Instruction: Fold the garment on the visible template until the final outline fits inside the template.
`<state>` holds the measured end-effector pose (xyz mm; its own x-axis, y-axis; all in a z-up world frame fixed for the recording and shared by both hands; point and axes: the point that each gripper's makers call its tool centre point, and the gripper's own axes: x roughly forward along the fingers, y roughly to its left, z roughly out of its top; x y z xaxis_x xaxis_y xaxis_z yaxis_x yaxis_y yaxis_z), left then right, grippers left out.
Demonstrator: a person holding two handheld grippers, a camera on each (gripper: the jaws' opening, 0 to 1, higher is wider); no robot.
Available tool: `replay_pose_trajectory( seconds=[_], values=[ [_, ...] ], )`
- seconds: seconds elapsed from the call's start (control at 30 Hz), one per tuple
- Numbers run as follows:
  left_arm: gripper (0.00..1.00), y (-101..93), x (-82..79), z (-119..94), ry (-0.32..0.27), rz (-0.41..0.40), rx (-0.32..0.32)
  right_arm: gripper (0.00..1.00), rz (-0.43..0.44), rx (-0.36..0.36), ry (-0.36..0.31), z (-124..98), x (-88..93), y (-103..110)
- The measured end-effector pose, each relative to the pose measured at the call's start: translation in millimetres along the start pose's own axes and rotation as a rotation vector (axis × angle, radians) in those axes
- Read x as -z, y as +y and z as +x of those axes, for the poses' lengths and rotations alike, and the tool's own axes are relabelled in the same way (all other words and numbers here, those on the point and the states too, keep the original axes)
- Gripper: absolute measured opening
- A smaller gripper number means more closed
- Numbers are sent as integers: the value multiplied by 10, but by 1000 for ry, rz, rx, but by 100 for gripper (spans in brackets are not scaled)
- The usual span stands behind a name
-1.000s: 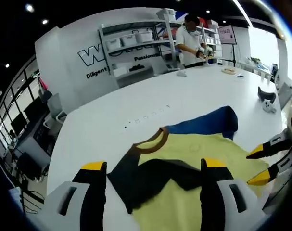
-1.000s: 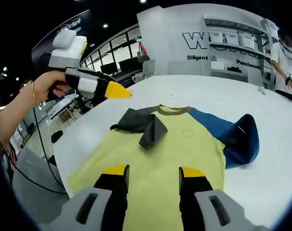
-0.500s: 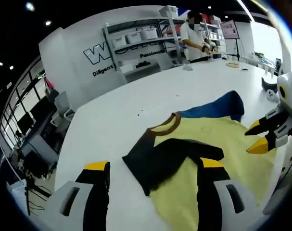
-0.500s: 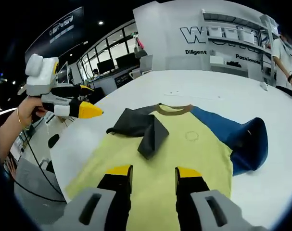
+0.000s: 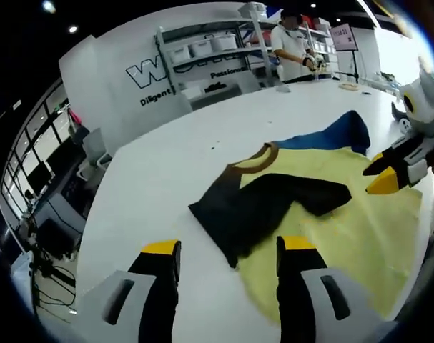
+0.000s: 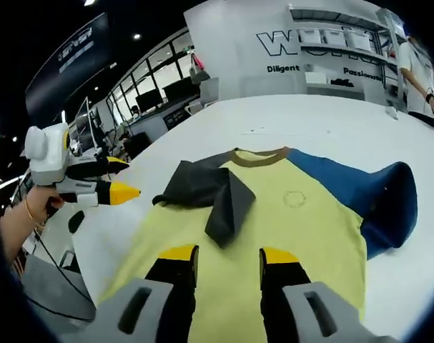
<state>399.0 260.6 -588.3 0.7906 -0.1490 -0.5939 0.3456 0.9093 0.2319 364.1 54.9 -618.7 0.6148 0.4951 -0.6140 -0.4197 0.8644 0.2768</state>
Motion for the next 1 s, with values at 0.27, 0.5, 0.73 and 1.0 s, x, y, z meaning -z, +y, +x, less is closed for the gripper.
replay_pose_trajectory(
  seconds=[0.27, 0.5, 0.73, 1.0],
  values=[
    [42, 56, 221, 186, 45, -37, -14, 25, 68, 20, -6, 246, 20, -40],
    [34, 13, 355, 357, 65, -80, 7, 21, 100, 44, 2, 395, 50, -104],
    [25, 21, 463, 514, 95, -95, 13, 12, 108, 46, -7, 498, 74, -101],
    [9, -72, 519, 544, 91, -89, 29, 0, 95, 62, 11, 529, 123, -136]
  ],
)
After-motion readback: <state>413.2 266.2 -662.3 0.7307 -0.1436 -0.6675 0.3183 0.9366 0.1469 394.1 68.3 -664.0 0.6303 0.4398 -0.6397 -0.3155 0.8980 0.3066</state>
